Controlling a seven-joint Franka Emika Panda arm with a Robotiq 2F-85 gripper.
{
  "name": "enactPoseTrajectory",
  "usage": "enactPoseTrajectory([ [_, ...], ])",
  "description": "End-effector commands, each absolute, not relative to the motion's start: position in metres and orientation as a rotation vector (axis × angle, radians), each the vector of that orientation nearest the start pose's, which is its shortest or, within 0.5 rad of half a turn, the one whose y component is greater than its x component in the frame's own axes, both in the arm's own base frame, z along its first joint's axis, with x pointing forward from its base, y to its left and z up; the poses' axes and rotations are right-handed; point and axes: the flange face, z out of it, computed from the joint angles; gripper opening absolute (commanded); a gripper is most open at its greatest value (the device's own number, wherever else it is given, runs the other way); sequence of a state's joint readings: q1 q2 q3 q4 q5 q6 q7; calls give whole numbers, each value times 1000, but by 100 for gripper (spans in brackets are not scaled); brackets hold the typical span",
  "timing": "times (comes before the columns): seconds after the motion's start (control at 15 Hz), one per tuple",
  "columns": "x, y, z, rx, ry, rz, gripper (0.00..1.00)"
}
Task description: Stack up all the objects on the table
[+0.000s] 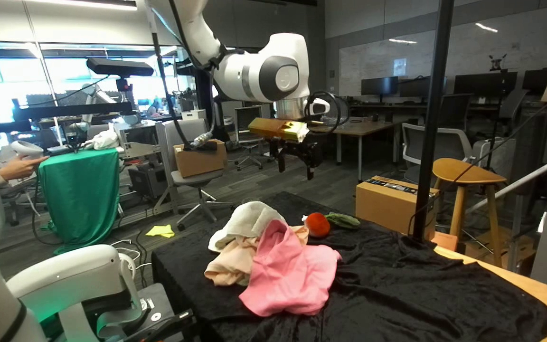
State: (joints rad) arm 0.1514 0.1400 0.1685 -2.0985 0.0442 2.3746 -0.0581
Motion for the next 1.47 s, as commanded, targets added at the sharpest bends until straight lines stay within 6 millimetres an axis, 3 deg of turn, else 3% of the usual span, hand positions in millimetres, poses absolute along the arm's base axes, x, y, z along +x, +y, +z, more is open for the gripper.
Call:
enactPoseTrajectory([
  [0.0, 600, 193, 376, -3051, -530, -116, 100],
  [0.2, 628, 194, 368, -3032, -525, -79, 100],
  [0.67, 676, 176, 300, -3092, -439, -65, 100],
  [1.07, 692, 170, 246, -3118, -395, 10, 100],
  [1.4, 695, 179, 225, -3102, -399, 30, 100],
])
